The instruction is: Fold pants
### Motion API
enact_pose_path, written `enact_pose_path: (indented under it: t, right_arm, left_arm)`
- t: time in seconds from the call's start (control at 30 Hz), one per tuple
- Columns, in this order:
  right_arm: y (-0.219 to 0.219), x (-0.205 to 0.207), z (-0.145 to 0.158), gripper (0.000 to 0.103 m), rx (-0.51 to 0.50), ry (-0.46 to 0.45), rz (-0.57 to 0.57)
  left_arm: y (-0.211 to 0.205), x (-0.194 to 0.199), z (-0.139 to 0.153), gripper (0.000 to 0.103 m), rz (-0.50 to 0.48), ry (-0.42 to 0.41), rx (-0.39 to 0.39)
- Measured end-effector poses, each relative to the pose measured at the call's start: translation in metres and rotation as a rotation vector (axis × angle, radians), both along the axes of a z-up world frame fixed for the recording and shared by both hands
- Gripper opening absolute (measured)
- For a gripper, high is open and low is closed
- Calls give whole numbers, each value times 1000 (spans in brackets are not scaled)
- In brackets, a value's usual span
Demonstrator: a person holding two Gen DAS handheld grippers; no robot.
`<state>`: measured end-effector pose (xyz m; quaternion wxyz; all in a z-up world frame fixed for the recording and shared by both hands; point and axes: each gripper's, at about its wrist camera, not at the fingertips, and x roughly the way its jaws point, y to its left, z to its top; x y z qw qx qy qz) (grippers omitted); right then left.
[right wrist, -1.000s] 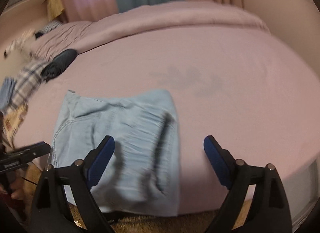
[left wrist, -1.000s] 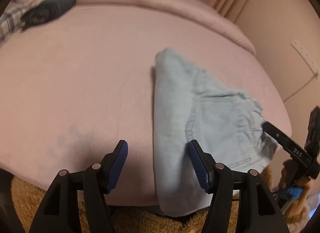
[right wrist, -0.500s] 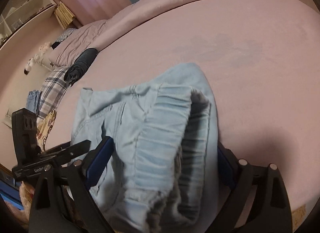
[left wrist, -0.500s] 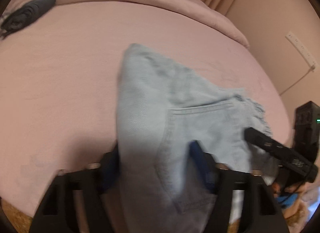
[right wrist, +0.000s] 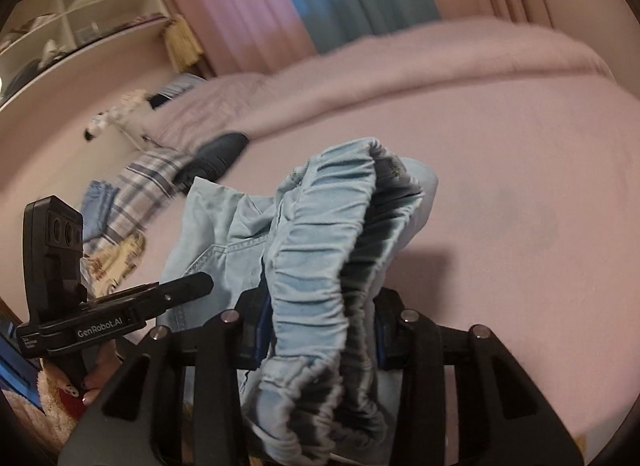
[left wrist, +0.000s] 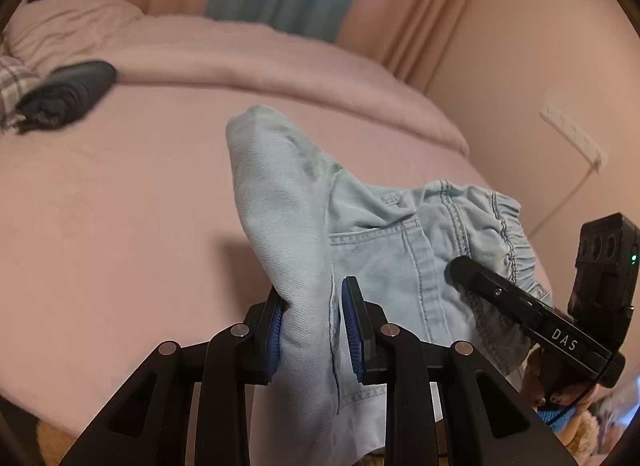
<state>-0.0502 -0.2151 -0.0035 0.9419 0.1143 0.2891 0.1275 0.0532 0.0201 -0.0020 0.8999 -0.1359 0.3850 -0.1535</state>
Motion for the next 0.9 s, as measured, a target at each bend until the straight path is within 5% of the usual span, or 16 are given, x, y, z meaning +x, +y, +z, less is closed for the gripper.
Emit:
enact_pose_path:
  t: [0.2, 0.33, 0.47, 0.67, 0.9]
  right_arm:
    - [18, 46, -9, 40, 7, 51, 25]
    - [30, 79, -49, 41, -48, 213, 14]
    - [28, 100, -82, 55, -145, 353, -70]
    - [15, 87, -89, 64, -92, 302, -88]
    - [14, 75, -78, 87, -209, 316, -184]
  left_arm:
    - [29, 29, -11, 25, 86, 40, 35]
    - [39, 55, -62, 25, 153, 218, 55]
    - [41, 63, -84, 27, 204, 267, 112]
    - [47, 64, -91, 38, 260, 315, 66]
    - [39, 49, -87, 47, 262, 310, 96]
